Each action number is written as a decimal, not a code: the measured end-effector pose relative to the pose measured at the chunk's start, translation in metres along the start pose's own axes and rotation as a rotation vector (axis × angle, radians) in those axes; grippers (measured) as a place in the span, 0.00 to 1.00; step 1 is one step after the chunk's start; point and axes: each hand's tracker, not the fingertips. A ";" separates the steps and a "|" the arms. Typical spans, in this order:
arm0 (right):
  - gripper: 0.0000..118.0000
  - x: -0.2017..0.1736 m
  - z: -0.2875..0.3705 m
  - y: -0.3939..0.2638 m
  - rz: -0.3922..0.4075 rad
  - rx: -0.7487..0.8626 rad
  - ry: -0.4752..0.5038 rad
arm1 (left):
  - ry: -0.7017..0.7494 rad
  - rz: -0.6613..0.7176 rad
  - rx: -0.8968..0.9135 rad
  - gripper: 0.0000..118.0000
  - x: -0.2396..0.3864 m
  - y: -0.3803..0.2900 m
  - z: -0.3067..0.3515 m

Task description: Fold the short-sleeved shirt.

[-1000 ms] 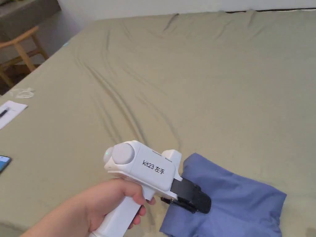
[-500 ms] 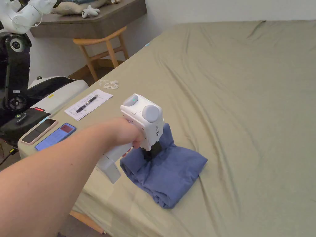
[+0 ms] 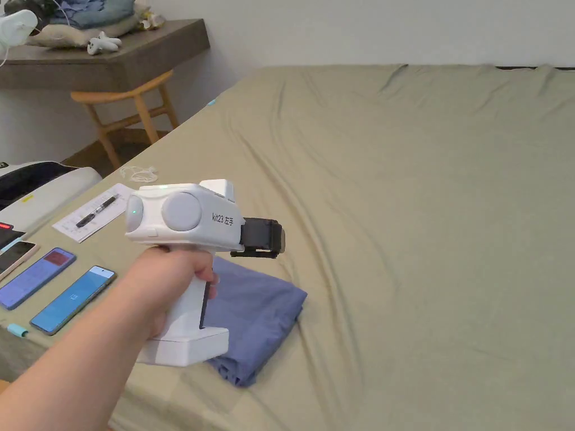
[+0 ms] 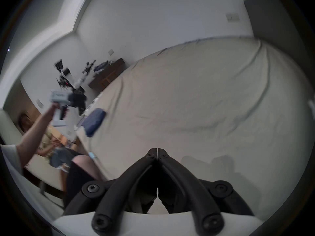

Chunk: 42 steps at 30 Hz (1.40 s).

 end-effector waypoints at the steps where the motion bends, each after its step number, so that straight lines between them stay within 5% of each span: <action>1: 0.00 0.000 0.004 0.004 0.007 0.028 -0.030 | -0.021 -0.018 0.062 0.85 0.021 -0.008 0.011; 3: 0.00 -0.003 0.014 0.013 0.050 0.071 -0.116 | -0.030 -0.077 0.204 0.35 0.059 -0.031 0.037; 4: 0.00 -0.005 0.017 0.017 0.063 0.077 -0.167 | -0.031 -0.102 0.307 0.18 0.076 -0.045 0.050; 6: 0.00 -0.015 0.026 0.024 0.166 0.109 -0.312 | -0.104 -0.144 0.482 0.14 0.118 -0.071 0.073; 9: 0.00 -0.026 0.046 0.030 0.210 0.200 -0.389 | -0.150 -0.259 0.559 0.02 0.168 -0.094 0.096; 13: 0.00 -0.049 0.071 0.029 0.270 0.375 -0.542 | -0.178 -0.314 0.847 0.00 0.217 -0.139 0.127; 16: 0.00 -0.073 0.089 0.022 0.398 0.561 -0.632 | -0.143 -0.320 0.869 0.00 0.242 -0.159 0.130; 18: 0.00 -0.067 0.092 0.020 0.344 0.612 -0.629 | -0.142 -0.361 0.831 0.00 0.245 -0.159 0.131; 21: 0.00 -0.056 0.095 0.010 0.161 0.633 -0.552 | -0.150 -0.326 0.832 0.00 0.239 -0.166 0.138; 26: 0.00 -0.047 0.083 0.004 0.287 0.648 -0.655 | -0.177 -0.317 0.781 0.00 0.244 -0.184 0.128; 40: 0.00 -0.045 0.077 -0.003 0.250 0.671 -0.668 | -0.080 -0.284 0.774 0.00 0.240 -0.189 0.112; 42: 0.00 -0.042 0.075 -0.005 0.254 0.668 -0.671 | -0.072 -0.290 0.774 0.09 0.240 -0.190 0.111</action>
